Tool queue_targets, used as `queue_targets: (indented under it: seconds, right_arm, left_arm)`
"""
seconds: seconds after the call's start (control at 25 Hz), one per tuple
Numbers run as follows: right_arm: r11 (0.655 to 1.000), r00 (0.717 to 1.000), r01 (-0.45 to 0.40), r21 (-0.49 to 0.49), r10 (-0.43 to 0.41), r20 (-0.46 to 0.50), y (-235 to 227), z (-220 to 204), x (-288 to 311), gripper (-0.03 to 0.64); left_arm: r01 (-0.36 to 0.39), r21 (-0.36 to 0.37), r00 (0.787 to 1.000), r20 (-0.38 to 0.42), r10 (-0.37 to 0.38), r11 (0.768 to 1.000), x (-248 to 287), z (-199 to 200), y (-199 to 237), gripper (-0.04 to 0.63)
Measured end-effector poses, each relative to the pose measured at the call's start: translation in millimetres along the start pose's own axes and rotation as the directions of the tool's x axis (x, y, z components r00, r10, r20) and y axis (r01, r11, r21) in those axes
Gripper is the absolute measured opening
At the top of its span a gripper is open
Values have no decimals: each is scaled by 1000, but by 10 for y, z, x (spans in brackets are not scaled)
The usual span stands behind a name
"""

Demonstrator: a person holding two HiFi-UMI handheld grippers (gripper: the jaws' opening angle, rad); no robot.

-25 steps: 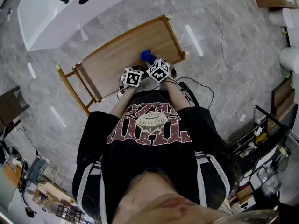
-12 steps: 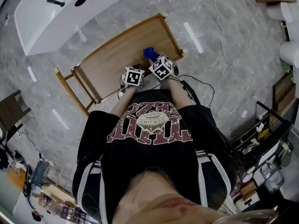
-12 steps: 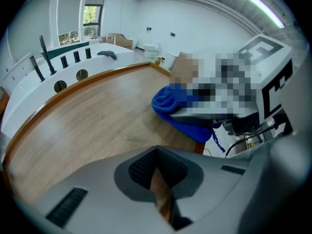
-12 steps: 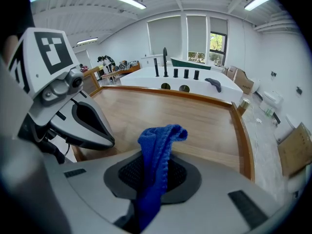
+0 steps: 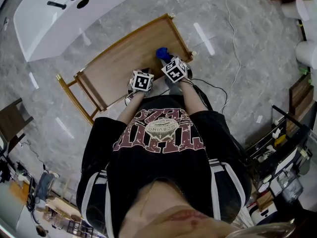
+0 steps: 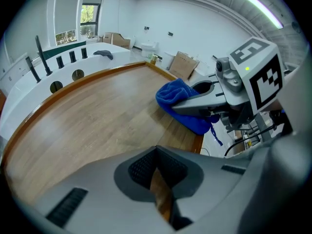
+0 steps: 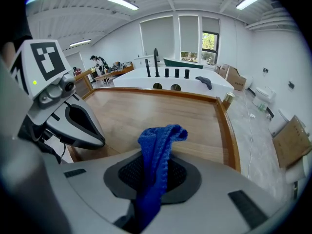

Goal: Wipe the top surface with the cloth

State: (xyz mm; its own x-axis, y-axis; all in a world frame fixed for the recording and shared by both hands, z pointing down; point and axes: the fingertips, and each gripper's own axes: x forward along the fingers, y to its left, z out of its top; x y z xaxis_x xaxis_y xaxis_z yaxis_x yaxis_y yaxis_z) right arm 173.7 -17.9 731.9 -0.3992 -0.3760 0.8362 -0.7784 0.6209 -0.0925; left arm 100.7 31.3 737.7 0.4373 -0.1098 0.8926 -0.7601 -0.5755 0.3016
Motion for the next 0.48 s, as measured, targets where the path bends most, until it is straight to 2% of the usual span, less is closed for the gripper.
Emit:
queue_targets:
  seconds: [0.48]
  right_arm:
    - [998,998,59,13,-59,-8,-227,-81,-86,64]
  left_arm:
    - [6,8,1000,6,-6,1000,44,17,-41,49]
